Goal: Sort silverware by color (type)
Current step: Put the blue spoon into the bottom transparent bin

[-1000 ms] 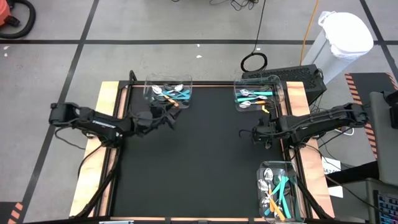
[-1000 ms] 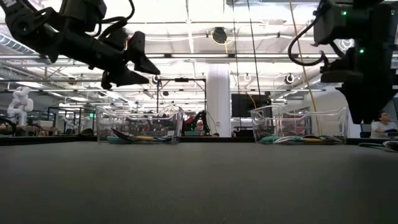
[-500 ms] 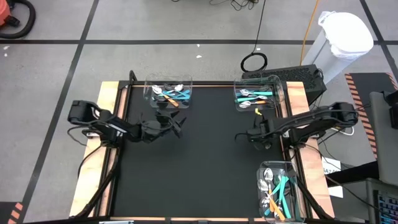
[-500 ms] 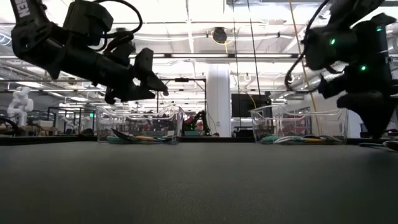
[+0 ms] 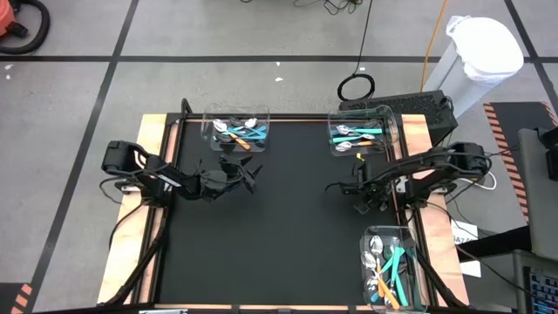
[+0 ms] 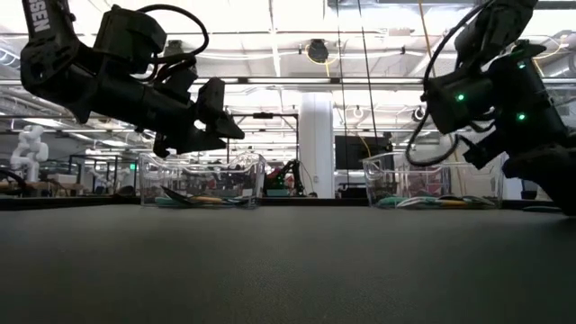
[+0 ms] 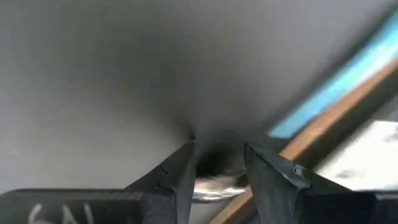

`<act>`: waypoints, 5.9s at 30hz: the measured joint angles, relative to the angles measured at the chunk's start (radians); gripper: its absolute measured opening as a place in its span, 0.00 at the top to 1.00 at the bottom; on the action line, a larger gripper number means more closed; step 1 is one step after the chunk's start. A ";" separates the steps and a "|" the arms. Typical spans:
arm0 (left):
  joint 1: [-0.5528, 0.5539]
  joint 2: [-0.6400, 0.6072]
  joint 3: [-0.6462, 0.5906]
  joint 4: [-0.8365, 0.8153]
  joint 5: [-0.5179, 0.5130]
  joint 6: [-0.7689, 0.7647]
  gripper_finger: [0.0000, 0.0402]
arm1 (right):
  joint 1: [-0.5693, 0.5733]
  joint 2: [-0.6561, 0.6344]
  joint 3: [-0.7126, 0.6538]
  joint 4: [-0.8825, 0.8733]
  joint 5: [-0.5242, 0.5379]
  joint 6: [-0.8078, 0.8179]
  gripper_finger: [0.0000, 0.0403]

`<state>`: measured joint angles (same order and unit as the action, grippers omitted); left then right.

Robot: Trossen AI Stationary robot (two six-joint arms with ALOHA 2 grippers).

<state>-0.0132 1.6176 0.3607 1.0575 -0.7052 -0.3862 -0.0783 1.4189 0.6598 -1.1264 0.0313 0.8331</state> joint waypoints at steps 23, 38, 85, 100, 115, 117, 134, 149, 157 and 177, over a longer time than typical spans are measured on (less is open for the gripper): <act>-0.008 0.000 0.000 -0.031 -0.014 0.000 0.37 | 0.008 0.046 0.126 -0.118 -0.087 -0.289 0.83; -0.010 0.000 0.000 -0.065 -0.021 -0.003 0.37 | 0.010 0.224 0.126 -0.225 -0.062 -0.540 0.99; -0.029 0.000 0.000 -0.117 -0.063 -0.027 0.37 | -0.031 0.031 0.166 0.239 0.153 -0.474 0.55; -0.029 0.000 0.000 -0.134 -0.063 -0.027 0.37 | -0.079 0.028 0.060 0.369 0.070 -0.489 0.79; -0.029 0.000 0.000 -0.133 -0.103 -0.026 0.37 | 0.043 0.031 0.200 0.403 0.015 -0.329 0.98; -0.032 -0.001 0.000 -0.151 -0.103 -0.027 0.37 | 0.088 0.031 0.248 0.400 0.015 -0.313 0.99; -0.129 -0.001 -0.001 -0.259 -0.204 -0.105 0.37 | 0.538 0.031 0.538 0.367 0.019 0.044 0.99; -0.220 -0.001 -0.001 -0.293 -0.254 -0.159 0.37 | 0.835 0.031 0.647 0.206 0.152 0.361 0.99; -0.274 -0.001 -0.001 -0.290 -0.258 -0.178 0.37 | 1.007 0.028 0.762 -0.063 0.235 0.647 0.99; -0.364 0.000 -0.001 -0.319 -0.281 -0.185 0.37 | 1.265 0.157 0.813 -0.317 0.119 1.274 0.90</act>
<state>-0.3775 1.6173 0.3595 0.7384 -0.9859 -0.5713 1.1870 1.5759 1.4727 -1.4438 0.1506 2.1071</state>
